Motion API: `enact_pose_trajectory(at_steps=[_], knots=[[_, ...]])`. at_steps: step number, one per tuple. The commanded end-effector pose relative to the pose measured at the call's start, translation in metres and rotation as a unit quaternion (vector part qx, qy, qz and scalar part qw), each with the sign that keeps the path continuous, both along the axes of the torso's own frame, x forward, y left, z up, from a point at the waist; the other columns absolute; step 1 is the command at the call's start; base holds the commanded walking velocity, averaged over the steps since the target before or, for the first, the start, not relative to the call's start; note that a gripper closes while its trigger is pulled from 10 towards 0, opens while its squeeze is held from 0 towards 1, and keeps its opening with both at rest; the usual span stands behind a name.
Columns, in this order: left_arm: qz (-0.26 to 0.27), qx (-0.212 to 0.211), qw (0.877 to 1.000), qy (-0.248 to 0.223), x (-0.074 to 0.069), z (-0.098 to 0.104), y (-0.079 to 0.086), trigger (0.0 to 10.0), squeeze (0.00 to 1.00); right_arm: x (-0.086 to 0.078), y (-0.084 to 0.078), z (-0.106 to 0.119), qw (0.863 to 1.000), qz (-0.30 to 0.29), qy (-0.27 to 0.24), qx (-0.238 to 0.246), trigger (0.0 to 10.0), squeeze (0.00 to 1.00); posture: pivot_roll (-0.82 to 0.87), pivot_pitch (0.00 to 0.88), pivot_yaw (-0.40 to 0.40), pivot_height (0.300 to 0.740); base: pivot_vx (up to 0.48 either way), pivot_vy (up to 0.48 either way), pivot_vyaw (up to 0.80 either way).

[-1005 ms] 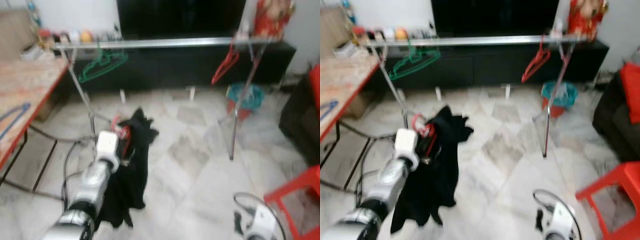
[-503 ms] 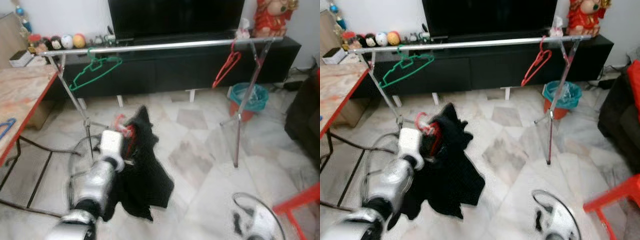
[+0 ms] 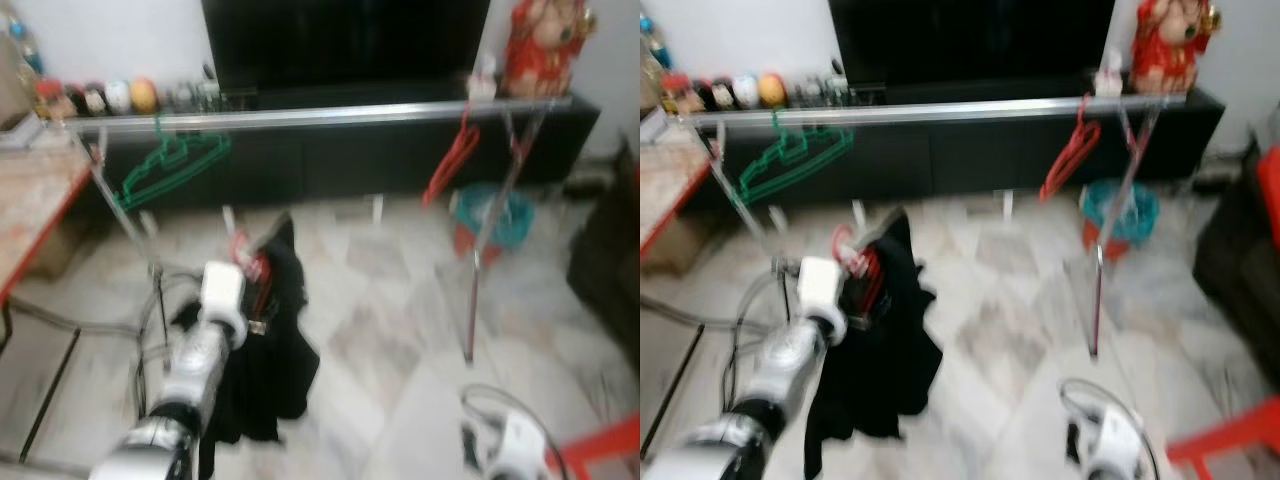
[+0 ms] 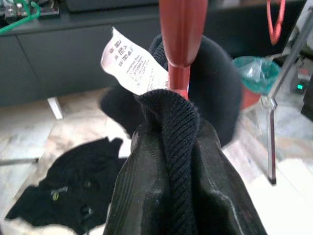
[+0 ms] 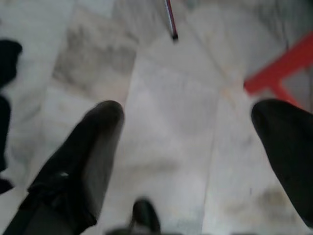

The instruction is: Hang hanger

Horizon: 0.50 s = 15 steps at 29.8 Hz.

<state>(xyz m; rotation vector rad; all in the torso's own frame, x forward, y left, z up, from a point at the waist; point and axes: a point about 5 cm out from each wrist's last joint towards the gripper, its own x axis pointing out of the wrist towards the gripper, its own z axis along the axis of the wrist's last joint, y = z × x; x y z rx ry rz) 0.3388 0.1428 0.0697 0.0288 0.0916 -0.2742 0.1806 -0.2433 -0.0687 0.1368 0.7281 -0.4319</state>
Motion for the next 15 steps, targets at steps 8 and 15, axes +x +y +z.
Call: enact_pose_trajectory(at_steps=[8,15], knots=[[0.015,0.008,1.0,-0.023,0.0058,0.0117,0.012,10.0,0.0,0.0046,0.0096,-0.0003,1.0,0.005,-0.006,0.012,10.0,0.0,-0.08,0.0,0.016,0.74,0.39,0.0,0.0],[0.015,0.008,1.0,-0.023,0.0058,0.0117,0.012,10.0,0.0,0.0046,0.0096,-0.0003,1.0,0.005,-0.006,0.012,10.0,0.0,-0.08,0.0,0.016,0.74,0.39,0.0,0.0]])
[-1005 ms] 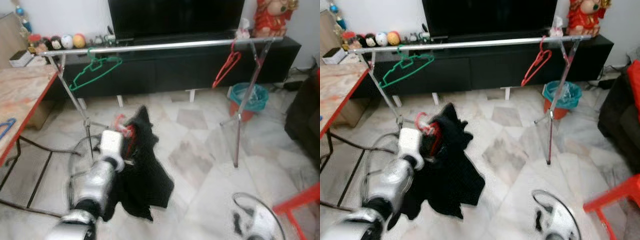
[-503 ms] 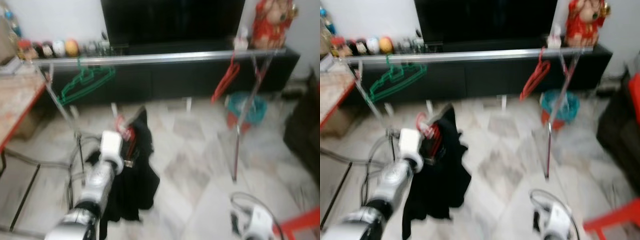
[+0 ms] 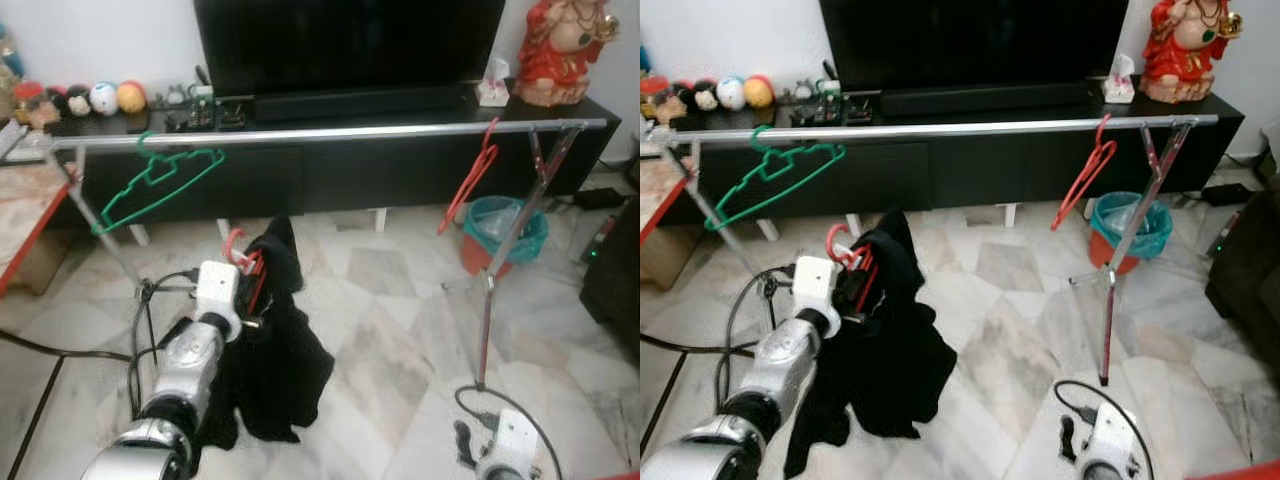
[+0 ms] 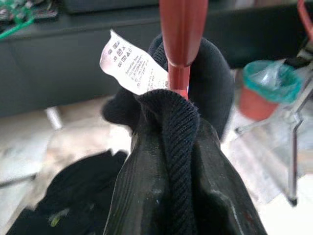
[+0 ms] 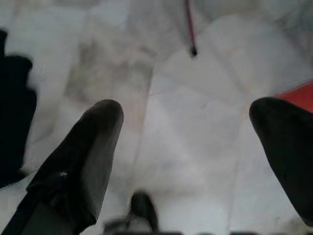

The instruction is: Hang hanger

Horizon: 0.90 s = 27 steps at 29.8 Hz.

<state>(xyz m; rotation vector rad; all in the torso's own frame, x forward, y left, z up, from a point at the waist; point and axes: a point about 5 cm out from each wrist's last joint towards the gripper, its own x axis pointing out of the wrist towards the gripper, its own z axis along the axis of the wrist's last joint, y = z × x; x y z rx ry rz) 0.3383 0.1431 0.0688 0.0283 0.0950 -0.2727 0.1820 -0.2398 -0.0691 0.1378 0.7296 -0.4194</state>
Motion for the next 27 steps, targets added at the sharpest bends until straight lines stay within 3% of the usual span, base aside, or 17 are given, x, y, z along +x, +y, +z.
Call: enact_pose_trajectory(at_steps=[1,5,10,22,27], knots=[[0.014,0.008,1.0,-0.025,0.006,0.013,0.012,10.0,0.0,0.003,0.006,0.0,1.0,-0.001,-0.006,0.01,10.0,0.0,-0.08,0.0,0.016,0.74,0.39,0.0,0.0],[-0.021,0.002,1.0,-0.021,0.008,0.015,-0.001,10.0,0.0,0.006,0.015,-0.002,0.999,0.012,-0.005,0.033,10.0,0.0,-0.08,0.0,0.015,0.74,0.48,0.0,-0.8],[-0.025,0.002,1.0,-0.019,0.008,0.014,-0.002,10.0,0.0,0.008,0.015,-0.001,0.999,0.013,-0.009,0.032,10.0,0.0,-0.08,0.0,0.015,0.74,0.48,0.0,-0.76],[-0.048,-0.006,0.999,-0.02,0.007,0.014,-0.007,10.0,0.0,0.011,0.018,0.001,0.999,0.016,-0.019,0.03,10.0,0.0,-0.08,0.0,0.014,0.74,0.468,0.0,0.0],[-0.072,-0.008,0.997,-0.019,0.006,0.015,-0.013,10.0,0.0,0.013,0.02,0.002,0.999,0.019,-0.024,0.028,10.0,0.0,-0.07,0.0,0.015,0.74,0.0,0.0,0.0]])
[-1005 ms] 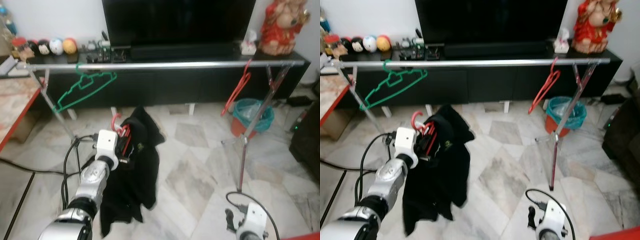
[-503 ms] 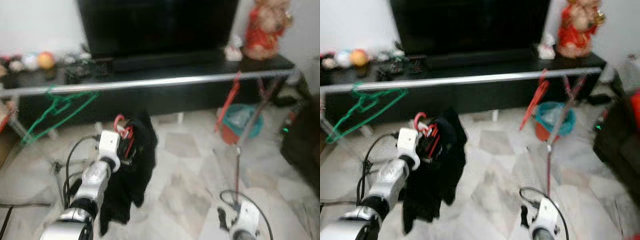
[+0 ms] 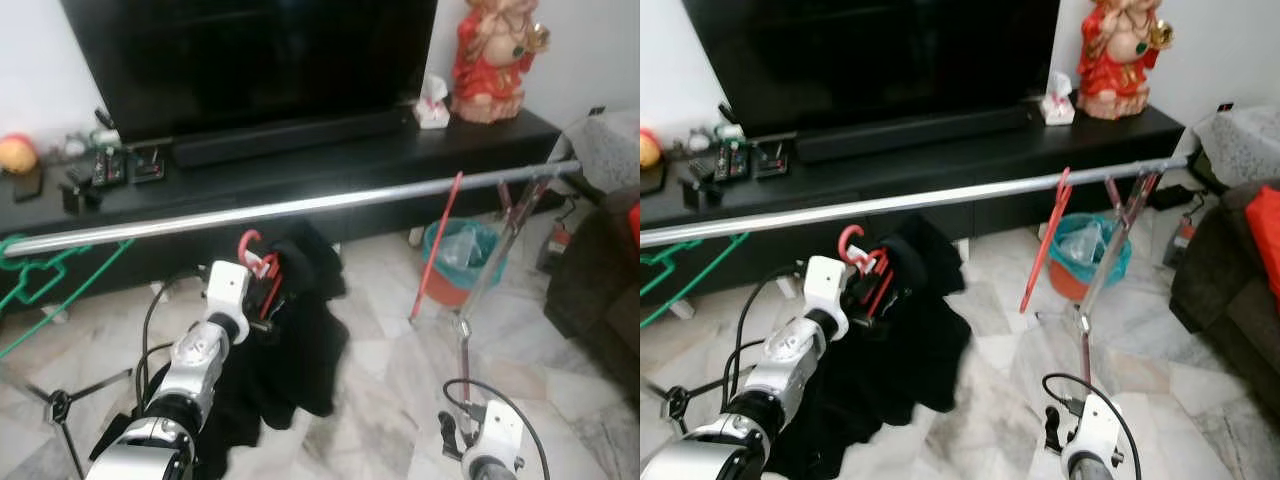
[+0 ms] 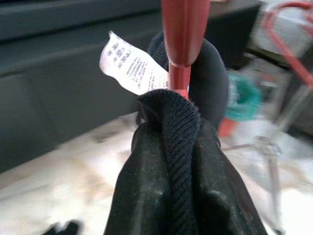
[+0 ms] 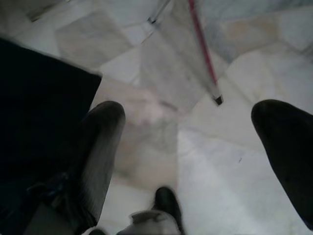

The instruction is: Hang hanger

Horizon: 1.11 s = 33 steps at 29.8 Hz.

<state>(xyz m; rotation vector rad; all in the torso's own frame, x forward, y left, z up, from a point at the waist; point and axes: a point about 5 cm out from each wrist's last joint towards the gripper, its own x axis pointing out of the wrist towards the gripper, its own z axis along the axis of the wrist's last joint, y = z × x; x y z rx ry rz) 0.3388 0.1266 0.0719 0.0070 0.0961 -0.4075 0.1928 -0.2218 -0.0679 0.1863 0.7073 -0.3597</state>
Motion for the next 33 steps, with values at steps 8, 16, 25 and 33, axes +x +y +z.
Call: enact_pose_trajectory(at_steps=[8,16,25,33], knots=[[-0.005,0.01,1.0,-0.016,0.002,0.008,0.004,10.0,0.0,0.003,0.003,0.002,1.0,0.003,-0.008,0.0,10.0,0.0,-0.07,0.0,0.014,0.74,0.0,0.0,0.0],[-0.004,0.008,1.0,-0.018,0.006,0.013,-0.004,10.0,0.0,0.004,0.004,0.002,1.0,0.005,-0.011,0.0,10.0,0.0,-0.07,0.0,0.012,0.74,0.0,0.0,0.0],[0.054,0.027,0.998,-0.018,0.019,0.023,-0.003,10.0,0.0,0.005,0.006,0.002,1.0,0.009,-0.012,0.003,10.0,0.0,-0.07,0.0,0.006,0.74,0.0,0.0,0.0],[0.089,0.055,0.994,-0.013,0.03,0.033,-0.012,10.0,0.0,0.006,0.007,0.002,1.0,0.014,-0.013,0.005,10.0,0.0,-0.07,0.0,-0.002,0.74,0.0,0.0,0.0]])
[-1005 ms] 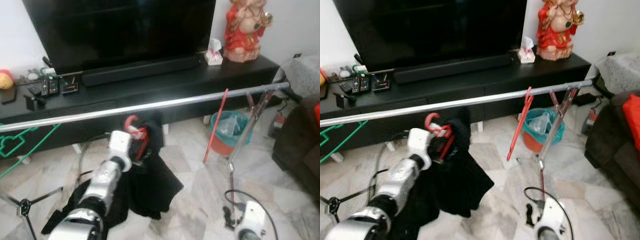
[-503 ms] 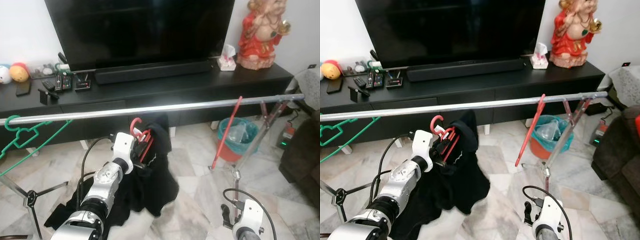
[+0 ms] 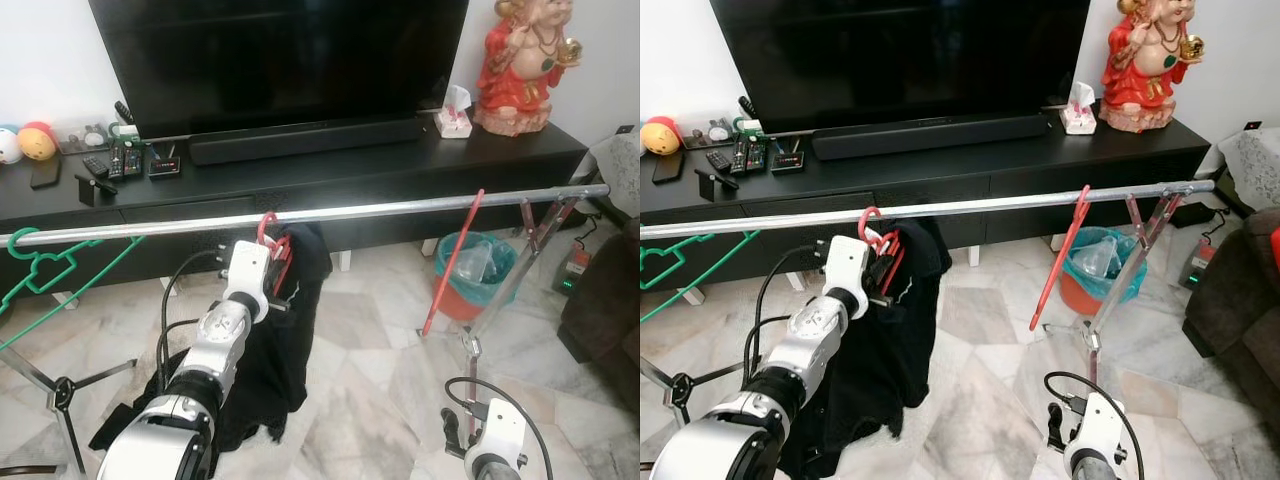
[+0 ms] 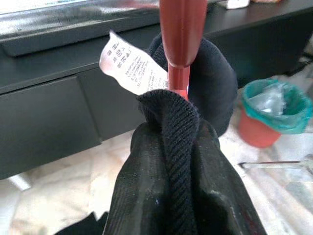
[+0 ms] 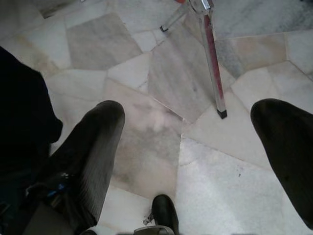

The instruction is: Hang hanger

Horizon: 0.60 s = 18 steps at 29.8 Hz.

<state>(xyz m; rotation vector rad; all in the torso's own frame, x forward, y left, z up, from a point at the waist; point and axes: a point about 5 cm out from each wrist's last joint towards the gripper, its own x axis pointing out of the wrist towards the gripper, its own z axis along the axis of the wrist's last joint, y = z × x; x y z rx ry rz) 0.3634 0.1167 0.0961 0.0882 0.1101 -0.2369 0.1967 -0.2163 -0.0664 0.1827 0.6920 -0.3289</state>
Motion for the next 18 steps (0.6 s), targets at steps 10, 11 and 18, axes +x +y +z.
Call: enact_pose_trajectory(at_steps=[10,11,18], knots=[[0.099,0.035,0.995,-0.002,0.019,0.022,0.012,10.0,0.0,0.003,0.0,0.001,1.0,0.005,-0.003,0.006,10.0,0.0,-0.07,0.0,-0.011,0.74,0.0,0.0,0.0],[0.103,0.036,0.994,-0.002,0.019,0.023,0.013,10.0,0.0,0.003,0.0,0.001,1.0,0.006,-0.002,0.007,10.0,0.0,-0.07,0.0,-0.011,0.74,0.0,0.0,0.0],[0.133,0.041,0.99,0.008,0.021,0.024,0.017,10.0,0.0,0.003,0.001,0.001,1.0,0.008,-0.001,0.009,10.0,0.0,-0.07,0.0,-0.014,0.74,0.0,0.0,0.0]])
